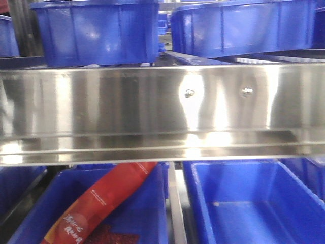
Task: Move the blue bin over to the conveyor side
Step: 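Hold the blue bin with both grippers while the base backs away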
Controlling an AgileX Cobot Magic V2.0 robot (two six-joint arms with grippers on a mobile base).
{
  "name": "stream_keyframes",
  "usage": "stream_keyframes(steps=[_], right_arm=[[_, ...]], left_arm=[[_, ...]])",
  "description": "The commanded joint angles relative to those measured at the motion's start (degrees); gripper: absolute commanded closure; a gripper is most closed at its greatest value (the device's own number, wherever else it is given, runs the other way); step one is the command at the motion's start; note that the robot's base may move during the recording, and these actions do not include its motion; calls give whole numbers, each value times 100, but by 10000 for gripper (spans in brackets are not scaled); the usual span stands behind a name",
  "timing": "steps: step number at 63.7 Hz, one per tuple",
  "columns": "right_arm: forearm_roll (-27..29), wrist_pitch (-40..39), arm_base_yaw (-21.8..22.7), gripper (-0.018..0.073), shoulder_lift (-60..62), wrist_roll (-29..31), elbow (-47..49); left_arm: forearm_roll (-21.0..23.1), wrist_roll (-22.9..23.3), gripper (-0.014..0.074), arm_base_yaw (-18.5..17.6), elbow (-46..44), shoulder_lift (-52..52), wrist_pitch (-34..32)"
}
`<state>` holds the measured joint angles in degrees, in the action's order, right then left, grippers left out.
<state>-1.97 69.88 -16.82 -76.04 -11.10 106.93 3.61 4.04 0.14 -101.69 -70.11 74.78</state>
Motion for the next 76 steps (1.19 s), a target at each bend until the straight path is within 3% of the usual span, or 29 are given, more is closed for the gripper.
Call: stream_keyframes(steps=[1, 76], right_arm=[[-231, -613, 14, 637, 141, 71, 80], [-231, -627, 14, 637, 141, 71, 80]], left_arm=[[-12, -43, 613, 17, -87, 119, -481], [-12, -43, 613, 17, -87, 119, -481]])
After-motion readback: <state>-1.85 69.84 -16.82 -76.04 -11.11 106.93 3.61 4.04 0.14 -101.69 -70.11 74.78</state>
